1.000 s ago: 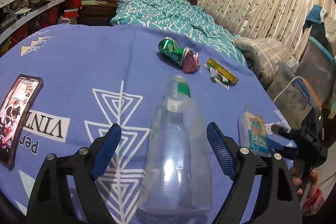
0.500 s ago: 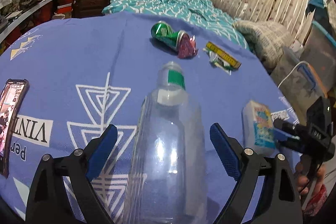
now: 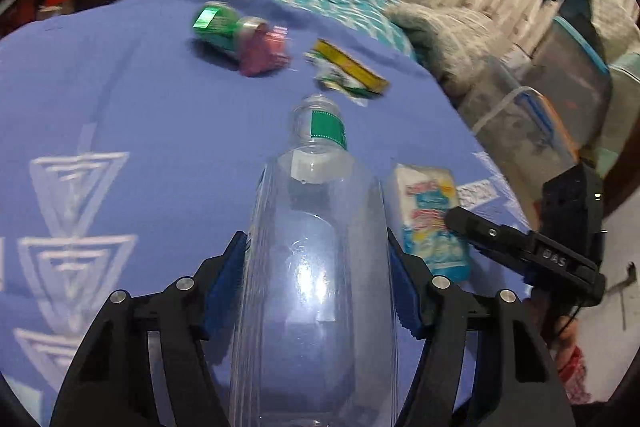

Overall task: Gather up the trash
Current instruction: 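Carry the bottle and tissue pack to the wastebasket and open both grippers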

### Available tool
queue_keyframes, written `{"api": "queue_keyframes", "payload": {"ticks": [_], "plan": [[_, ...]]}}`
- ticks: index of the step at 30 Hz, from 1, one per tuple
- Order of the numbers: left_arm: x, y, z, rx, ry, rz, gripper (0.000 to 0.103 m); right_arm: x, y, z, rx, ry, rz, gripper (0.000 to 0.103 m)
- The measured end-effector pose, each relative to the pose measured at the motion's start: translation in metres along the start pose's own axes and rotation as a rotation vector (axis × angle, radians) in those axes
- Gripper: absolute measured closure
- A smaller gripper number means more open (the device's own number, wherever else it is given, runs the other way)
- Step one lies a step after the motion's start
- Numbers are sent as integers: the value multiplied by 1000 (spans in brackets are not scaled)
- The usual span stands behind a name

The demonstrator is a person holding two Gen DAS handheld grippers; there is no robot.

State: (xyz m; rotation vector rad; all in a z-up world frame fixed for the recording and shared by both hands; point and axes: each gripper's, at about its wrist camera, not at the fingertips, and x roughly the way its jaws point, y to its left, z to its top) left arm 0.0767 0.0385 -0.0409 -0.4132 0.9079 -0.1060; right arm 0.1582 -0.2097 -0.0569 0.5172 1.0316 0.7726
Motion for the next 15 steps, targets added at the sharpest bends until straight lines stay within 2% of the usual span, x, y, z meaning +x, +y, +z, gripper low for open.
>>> {"api": "queue_keyframes", "payload": {"ticks": [2, 8, 15], "plan": [[14, -21, 8, 30, 34, -58, 41, -20, -19, 5, 36, -49, -18, 74], [57, -99, 30, 164, 100, -162, 41, -99, -89, 17, 157, -230, -105, 74], [140, -233, 56, 342, 269, -357, 41, -203, -188, 31, 347, -445, -244, 74]]}}
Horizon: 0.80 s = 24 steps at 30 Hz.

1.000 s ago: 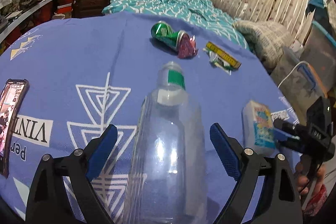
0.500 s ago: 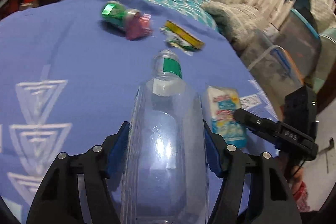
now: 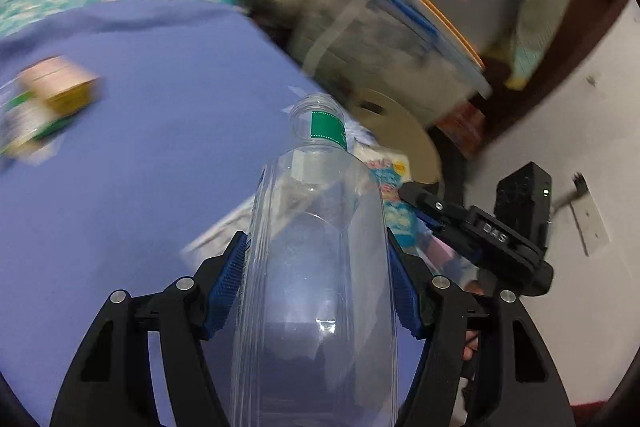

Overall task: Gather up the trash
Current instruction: 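Carry the bottle and tissue pack to the wastebasket and open both grippers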

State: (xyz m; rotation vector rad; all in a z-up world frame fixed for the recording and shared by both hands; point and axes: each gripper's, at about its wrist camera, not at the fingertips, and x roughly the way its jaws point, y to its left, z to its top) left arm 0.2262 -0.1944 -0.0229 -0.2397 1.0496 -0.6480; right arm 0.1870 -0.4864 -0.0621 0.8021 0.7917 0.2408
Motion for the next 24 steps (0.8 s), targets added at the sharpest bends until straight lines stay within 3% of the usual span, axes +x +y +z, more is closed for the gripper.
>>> {"api": "queue_keyframes", "payload": {"ticks": [5, 10, 11, 12, 13, 14, 20, 24], "plan": [[92, -60, 60, 81, 132, -88, 41, -28, -59, 56, 122, -118, -77, 74], [158, -97, 98, 102, 200, -69, 40, -32, -95, 92, 179, -181, -142, 73], [169, -102, 105, 94, 212, -52, 38, -28, -95, 95, 179, -186, -153, 70], [177, -105, 110, 86, 222, -42, 31, -24, -95, 97, 177, -191, -167, 58], [181, -107, 115, 81, 223, -35, 27, -20, -96, 99, 178, -190, -177, 46], [181, -110, 119, 81, 208, -26, 25, -20, -97, 96, 183, -194, -179, 23], [149, -112, 121, 120, 125, -23, 21, -31, -84, 85, 155, -262, -176, 24], [109, -93, 103, 129, 65, -11, 21, -45, -66, 65, 132, -284, -145, 24]]}}
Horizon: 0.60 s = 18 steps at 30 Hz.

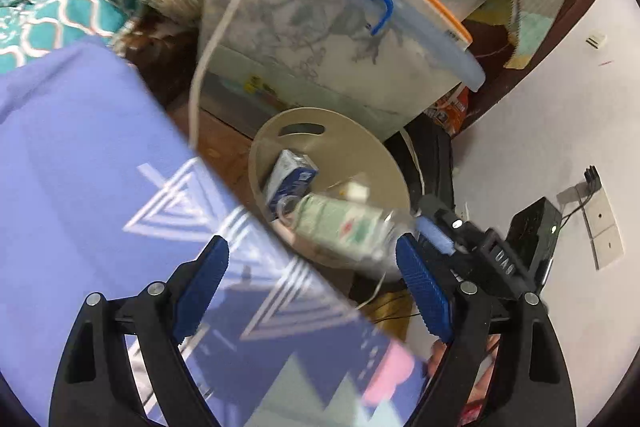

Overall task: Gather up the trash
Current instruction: 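Carry the bottle and tissue pack to the wastebasket and open both grippers, then swing both open grippers back over the bed toward the remaining trash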

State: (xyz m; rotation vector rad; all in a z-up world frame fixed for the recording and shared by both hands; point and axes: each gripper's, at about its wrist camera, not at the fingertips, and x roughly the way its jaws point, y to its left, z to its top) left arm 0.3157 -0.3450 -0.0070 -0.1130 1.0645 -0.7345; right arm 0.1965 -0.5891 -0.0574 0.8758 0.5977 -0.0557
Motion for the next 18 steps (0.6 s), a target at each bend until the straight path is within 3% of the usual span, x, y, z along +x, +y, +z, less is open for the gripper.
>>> {"api": "queue_keyframes", "payload": {"ticks": [3, 7, 18], "plan": [[-32, 18, -30, 8, -49, 55, 21, -18, 13, -23, -24, -3, 20, 24], [-76, 46, -78, -3, -123, 189, 21, -43, 35, -58, -92, -13, 14, 24], [-166, 111, -170, -169, -245, 459, 21, -50, 122, -157, -205, 135, 135, 24]]}}
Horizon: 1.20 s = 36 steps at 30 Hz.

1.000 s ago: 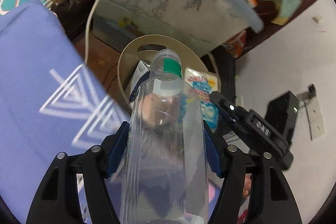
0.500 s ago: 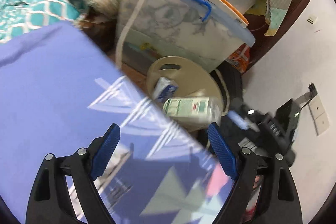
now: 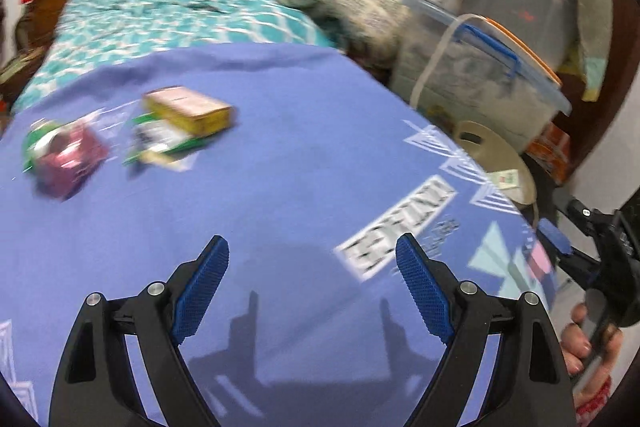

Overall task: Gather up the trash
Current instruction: 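Swing both open grippers back over the bed toward the remaining trash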

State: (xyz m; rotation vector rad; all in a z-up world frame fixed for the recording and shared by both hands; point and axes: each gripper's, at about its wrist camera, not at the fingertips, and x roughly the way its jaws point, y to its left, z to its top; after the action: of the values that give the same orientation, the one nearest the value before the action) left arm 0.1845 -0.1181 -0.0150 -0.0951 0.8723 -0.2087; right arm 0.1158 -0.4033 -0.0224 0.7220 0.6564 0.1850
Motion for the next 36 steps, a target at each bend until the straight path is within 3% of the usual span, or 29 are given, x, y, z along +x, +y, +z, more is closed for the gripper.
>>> {"api": "queue_keyframes", "payload": {"ticks": [19, 27, 31, 36], "plan": [[-74, 119, -66, -131, -85, 301, 21, 67, 108, -83, -205, 248, 39, 24], [-87, 164, -89, -198, -69, 425, 19, 95, 162, -117, -384, 326, 50, 24], [-92, 183, -96, -265, -53, 415, 16, 109, 181, -134, -459, 360, 47, 24], [-95, 182, -99, -258, -60, 406, 14, 125, 181, -138, -443, 389, 27, 24]]}}
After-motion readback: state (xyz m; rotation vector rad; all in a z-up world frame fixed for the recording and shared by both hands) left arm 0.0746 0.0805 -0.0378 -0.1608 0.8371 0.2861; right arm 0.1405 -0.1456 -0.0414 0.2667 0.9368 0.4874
